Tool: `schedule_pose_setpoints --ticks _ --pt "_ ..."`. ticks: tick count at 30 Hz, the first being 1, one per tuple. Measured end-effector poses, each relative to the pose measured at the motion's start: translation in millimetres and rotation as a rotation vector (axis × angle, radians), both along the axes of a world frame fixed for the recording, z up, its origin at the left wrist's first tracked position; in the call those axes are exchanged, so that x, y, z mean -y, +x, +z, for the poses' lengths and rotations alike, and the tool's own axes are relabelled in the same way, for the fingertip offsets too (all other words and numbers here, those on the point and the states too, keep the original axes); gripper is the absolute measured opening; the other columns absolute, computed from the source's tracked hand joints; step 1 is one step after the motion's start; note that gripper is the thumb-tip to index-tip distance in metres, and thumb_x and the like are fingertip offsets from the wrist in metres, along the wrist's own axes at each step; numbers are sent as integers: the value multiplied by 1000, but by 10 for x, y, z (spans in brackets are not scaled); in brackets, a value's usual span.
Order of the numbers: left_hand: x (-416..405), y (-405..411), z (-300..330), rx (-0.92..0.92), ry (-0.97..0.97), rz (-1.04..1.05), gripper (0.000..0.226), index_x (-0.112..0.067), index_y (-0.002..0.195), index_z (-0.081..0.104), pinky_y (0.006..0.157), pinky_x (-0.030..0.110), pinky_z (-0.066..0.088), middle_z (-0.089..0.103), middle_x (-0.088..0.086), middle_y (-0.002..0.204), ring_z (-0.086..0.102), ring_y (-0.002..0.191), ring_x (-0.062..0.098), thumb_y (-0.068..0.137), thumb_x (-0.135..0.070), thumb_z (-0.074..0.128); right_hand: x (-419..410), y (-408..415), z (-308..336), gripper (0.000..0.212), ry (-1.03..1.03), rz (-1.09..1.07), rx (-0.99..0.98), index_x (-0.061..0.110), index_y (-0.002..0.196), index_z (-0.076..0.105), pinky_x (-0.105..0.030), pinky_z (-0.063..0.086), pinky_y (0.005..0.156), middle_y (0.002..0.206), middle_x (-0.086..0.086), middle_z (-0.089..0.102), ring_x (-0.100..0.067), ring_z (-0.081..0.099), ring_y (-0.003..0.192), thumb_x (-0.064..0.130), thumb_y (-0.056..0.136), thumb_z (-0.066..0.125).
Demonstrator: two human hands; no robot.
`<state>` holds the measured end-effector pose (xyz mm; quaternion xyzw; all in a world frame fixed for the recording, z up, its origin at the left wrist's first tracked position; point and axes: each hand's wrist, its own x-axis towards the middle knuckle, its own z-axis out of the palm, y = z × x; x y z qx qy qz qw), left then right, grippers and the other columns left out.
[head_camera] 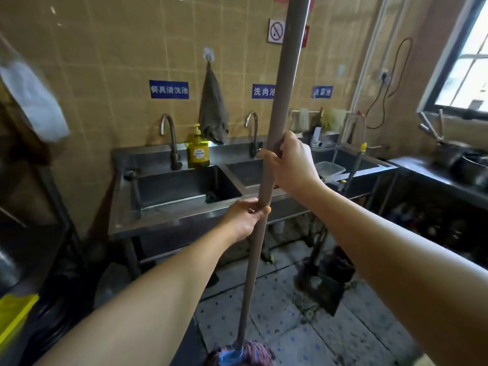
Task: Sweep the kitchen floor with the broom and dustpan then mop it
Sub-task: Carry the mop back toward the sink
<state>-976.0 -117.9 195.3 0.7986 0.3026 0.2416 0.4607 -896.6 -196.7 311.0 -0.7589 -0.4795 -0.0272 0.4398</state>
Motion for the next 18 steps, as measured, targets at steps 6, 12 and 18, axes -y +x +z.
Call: schedule_pose_setpoints --ticks 6,12,18 --pt "-504 710 -20 9 2 -76 11 -22 97 68 78 25 46 71 10 104 63 85 16 90 -28 61 -465 712 -47 23 27 -62 -7 9 100 47 -39 52 70 82 1 53 -21 58 78 27 92 59" --pt "-872 1347 20 5 -9 -197 8 -35 86 62 74 18 48 65 -14 81 61 82 8 91 -29 60 -709 1366 -4 25 60 -67 -25 10 99 51 -24 47 59 91 -6 64 -20 62 80 27 88 65" --pt "-993 2055 -13 42 -105 -348 10 -25 81 61 79 28 43 58 -3 75 52 78 15 88 -18 64 -728 2022 -50 20 83 -98 -112 20 92 50 -40 58 73 90 -10 69 -26 68 82 21 85 69"
